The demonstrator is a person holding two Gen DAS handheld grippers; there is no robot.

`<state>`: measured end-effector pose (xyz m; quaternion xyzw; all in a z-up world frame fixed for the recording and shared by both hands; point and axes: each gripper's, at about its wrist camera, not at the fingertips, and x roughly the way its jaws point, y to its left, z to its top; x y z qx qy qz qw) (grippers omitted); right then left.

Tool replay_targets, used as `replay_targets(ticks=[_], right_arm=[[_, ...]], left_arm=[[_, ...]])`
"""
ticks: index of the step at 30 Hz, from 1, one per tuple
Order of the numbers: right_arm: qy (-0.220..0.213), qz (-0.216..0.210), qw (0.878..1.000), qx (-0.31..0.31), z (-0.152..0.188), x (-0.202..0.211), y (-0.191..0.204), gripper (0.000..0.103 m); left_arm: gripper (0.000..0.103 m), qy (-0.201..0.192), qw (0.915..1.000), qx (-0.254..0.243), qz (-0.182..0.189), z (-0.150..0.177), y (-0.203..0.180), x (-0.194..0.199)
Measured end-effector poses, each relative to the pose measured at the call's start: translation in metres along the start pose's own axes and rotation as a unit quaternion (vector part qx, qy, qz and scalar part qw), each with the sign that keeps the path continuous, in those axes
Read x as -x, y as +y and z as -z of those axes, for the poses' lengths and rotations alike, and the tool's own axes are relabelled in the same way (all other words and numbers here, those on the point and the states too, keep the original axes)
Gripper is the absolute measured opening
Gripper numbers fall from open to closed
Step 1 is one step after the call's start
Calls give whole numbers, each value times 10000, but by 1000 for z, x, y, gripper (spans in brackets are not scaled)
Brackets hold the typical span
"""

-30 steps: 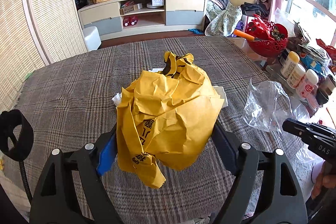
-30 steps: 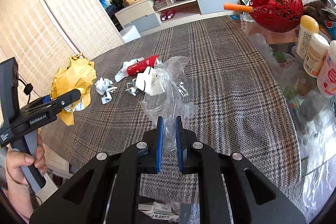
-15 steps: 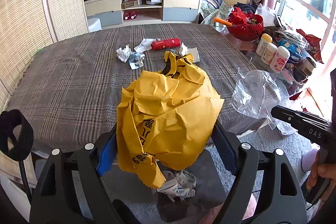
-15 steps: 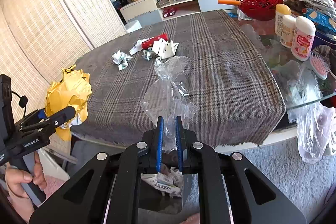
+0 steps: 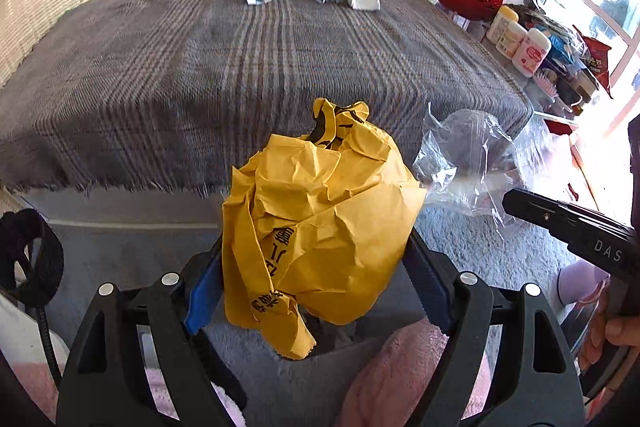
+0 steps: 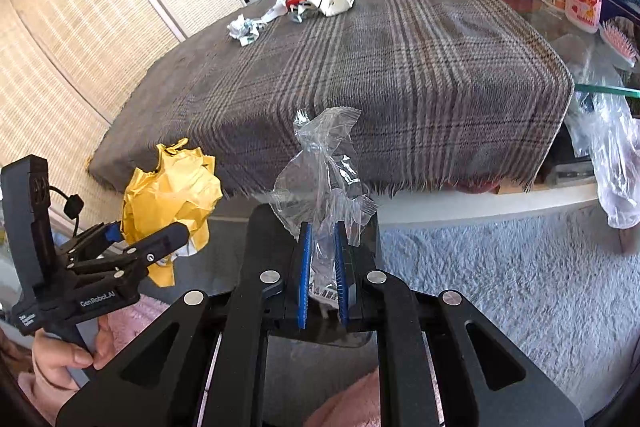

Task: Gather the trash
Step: 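Carry both bags down to the grey bin and open both grippers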

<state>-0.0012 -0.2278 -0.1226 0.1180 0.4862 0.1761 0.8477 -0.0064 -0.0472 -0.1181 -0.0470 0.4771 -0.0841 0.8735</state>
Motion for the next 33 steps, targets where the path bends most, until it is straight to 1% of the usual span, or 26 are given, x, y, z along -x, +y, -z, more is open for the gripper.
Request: replay_targets(ticks=[6, 10, 14, 20, 25, 28, 29, 33], right_arm=[[386, 38, 9992, -117, 27, -32, -2, 13], [611, 47, 9978, -259, 37, -56, -7, 13], [857, 167, 9957, -316, 40, -81, -10, 13], [1084, 266, 9929, -407, 40, -103, -14, 13], [1072, 305, 9933, -308, 36, -104, -8, 13], [1060, 317, 9935, -271, 33, -105, -6, 14], [1065, 332, 9934, -266, 33, -105, -5, 16], [1082, 383, 9929, -306, 31, -106, -6, 17]], left_arm=[[77, 407, 9992, -10, -17, 30, 5, -31], [77, 700, 9975, -96, -42, 44, 6, -54], [77, 968, 9951, -178, -33, 51, 4, -73], [77, 1112, 9936, -198, -88, 53, 8, -91], [77, 1228, 9922, -206, -37, 55, 6, -102], [78, 1223, 9923, -184, -10, 54, 9, -103], [78, 1218, 9924, -158, -2, 54, 10, -103], [81, 1234, 9923, -80, 42, 55, 17, -102]])
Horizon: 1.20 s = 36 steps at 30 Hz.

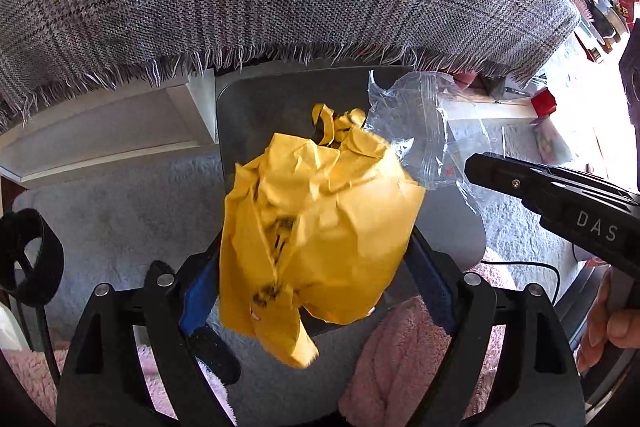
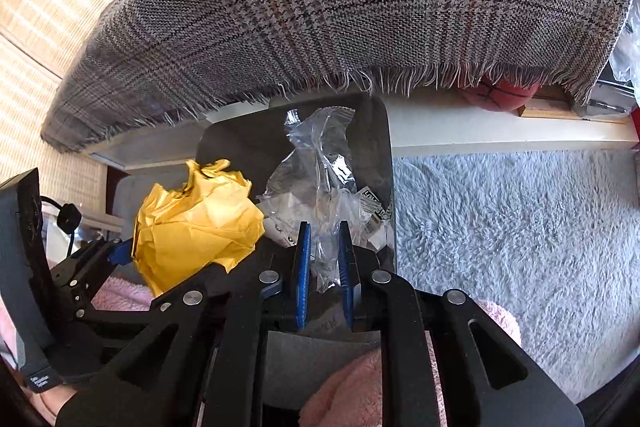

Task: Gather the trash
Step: 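Carry both bags down to the grey bin and open both grippers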

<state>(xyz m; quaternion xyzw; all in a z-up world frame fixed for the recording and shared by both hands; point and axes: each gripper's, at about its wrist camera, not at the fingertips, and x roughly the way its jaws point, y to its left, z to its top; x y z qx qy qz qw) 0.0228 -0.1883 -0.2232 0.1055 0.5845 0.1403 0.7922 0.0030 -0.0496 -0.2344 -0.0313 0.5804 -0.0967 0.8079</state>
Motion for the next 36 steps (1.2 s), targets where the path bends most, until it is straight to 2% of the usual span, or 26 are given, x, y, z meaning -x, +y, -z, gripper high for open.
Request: replay_targets(ticks=[1, 3, 4, 5, 8, 12, 16, 29, 36], right_arm=[[2, 25, 10000, -18, -1, 0, -1, 18], [-11, 71, 9999, -78, -2, -1, -3, 37], [-28, 111, 9999, -89, -2, 0, -4, 59], [-62, 157, 9998, -87, -2, 1, -4, 71], [-92, 163, 9998, -95, -2, 4, -6, 74], [-192, 285, 9994, -91, -3, 10, -6, 93], [-251, 310, 9991, -108, -3, 13, -6, 100], [-353, 229, 9991, -72, -6, 26, -1, 100], [-823, 107, 9965, -103, -29, 64, 1, 100]], left_arm=[[83, 2, 10000, -5, 3, 0, 1, 0], [86, -24, 10000, -30, -2, 0, 0, 2], [89, -49, 10000, -38, -10, 0, 0, 3], [92, -69, 10000, -46, -28, 0, -1, 4], [95, -104, 9999, -31, -89, 0, -1, 6], [95, -96, 9999, 34, -73, 0, 2, 8], [95, -126, 9999, 62, -65, 1, 4, 10], [95, -239, 9996, 66, -135, -2, 3, 20], [95, -569, 9981, 208, -112, -23, 6, 56]])
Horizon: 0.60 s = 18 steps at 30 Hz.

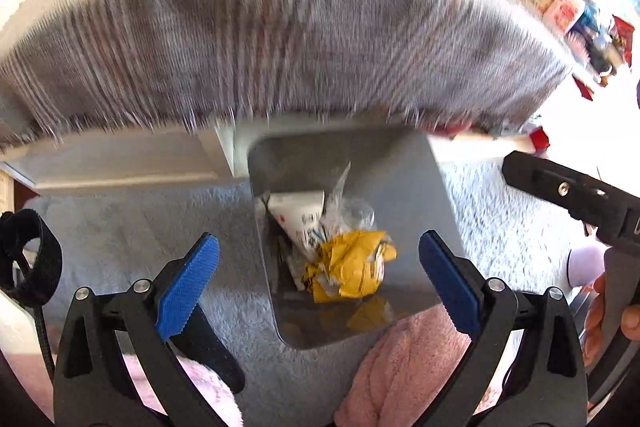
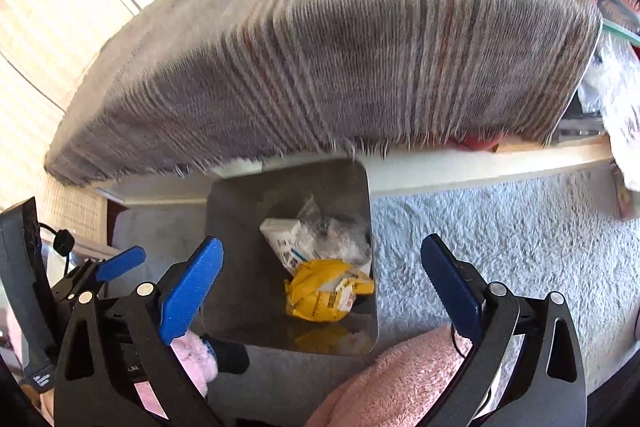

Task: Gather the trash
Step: 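Raise both tools back toward the remaining wrappers on the table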

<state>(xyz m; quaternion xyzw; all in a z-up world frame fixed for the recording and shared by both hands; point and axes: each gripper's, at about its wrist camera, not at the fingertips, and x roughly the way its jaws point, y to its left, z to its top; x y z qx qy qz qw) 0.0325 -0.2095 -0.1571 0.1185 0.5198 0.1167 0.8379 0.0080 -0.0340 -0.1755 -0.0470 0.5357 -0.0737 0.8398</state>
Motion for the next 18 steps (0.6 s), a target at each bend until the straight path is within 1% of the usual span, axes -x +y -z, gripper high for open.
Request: replay_targets(ticks=[4, 6, 10, 15, 18], right_arm=[[-433, -111, 9990, -10, -28, 28, 3, 100], [-633, -147, 9979, 16, -44, 40, 5, 100], [-868, -182, 9960, 71, -76, 53, 8, 100], [-1022, -211, 9944, 177, -122, 54, 15, 100], [-1077, -265, 9937, 171, -151, 47, 16, 100]], left_arm=[[95, -403, 9992, -17, -42, -34, 5, 34], [95, -615, 9981, 5, -79, -57, 11, 52], [95, -899, 9956, 9, -260, -99, 23, 75], [95, -1070, 9932, 60, -446, -143, 44, 84], [95, -1107, 9924, 163, -502, -169, 57, 80]])
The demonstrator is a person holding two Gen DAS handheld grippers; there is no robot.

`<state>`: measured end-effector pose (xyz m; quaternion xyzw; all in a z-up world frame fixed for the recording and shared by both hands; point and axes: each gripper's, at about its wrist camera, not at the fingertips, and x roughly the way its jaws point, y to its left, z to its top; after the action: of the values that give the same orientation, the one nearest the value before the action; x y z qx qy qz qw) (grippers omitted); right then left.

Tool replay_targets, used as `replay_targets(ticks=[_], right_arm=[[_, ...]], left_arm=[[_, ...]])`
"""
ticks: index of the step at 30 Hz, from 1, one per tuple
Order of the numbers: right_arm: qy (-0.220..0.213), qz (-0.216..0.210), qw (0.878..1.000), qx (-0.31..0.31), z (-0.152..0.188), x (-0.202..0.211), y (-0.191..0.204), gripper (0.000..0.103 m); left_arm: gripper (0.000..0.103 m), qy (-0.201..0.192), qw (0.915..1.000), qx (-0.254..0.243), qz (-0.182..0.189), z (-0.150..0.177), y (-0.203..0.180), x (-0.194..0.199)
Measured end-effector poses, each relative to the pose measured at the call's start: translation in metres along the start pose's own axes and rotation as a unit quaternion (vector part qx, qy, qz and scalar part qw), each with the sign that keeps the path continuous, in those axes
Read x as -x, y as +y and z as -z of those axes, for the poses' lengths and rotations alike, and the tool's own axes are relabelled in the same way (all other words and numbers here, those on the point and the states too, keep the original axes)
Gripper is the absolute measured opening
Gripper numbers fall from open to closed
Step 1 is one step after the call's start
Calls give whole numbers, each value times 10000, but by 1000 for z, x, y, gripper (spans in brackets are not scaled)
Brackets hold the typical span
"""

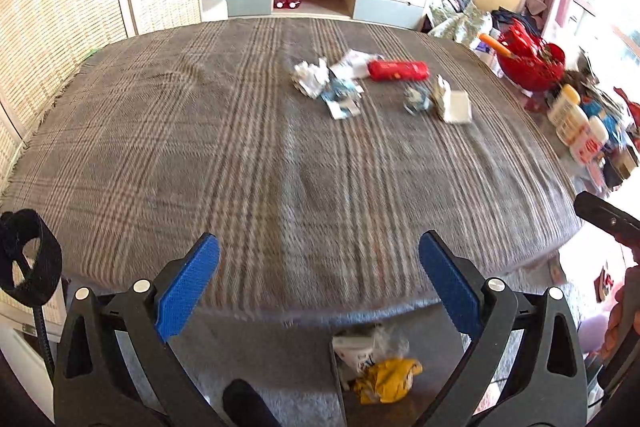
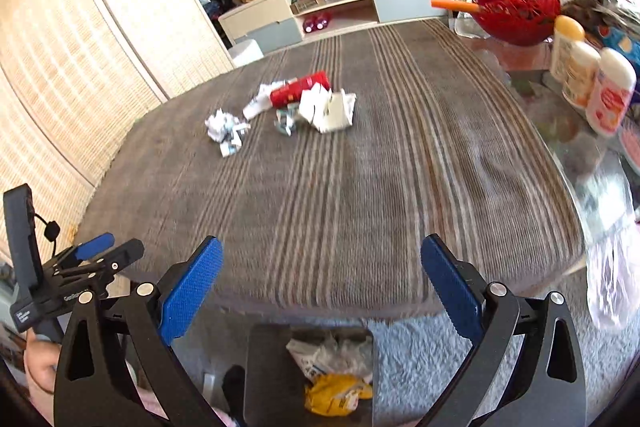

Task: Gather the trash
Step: 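Raise both tools back toward the remaining wrappers on the table, then grasp the crumpled white tissue with the left gripper while the right gripper grasps the white wrapper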

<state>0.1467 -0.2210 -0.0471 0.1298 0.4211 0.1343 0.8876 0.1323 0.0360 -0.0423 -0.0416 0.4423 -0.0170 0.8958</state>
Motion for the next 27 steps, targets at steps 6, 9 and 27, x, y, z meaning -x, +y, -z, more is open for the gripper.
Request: replay_targets(ticks=[6, 9, 27], right_arm=[[9, -42, 9998, -212, -49, -38, -11, 100], [30, -8, 9996, -295, -70, -61, -19, 100], [410, -250, 9977, -485, -108, -140, -50, 77]], left_arm=[[95, -43, 9998, 24, -174, -46, 14, -35], [95, -49, 9997, 76, -224, -65, 19, -52], [92, -55, 9992, -152, -362, -146, 24, -137]])
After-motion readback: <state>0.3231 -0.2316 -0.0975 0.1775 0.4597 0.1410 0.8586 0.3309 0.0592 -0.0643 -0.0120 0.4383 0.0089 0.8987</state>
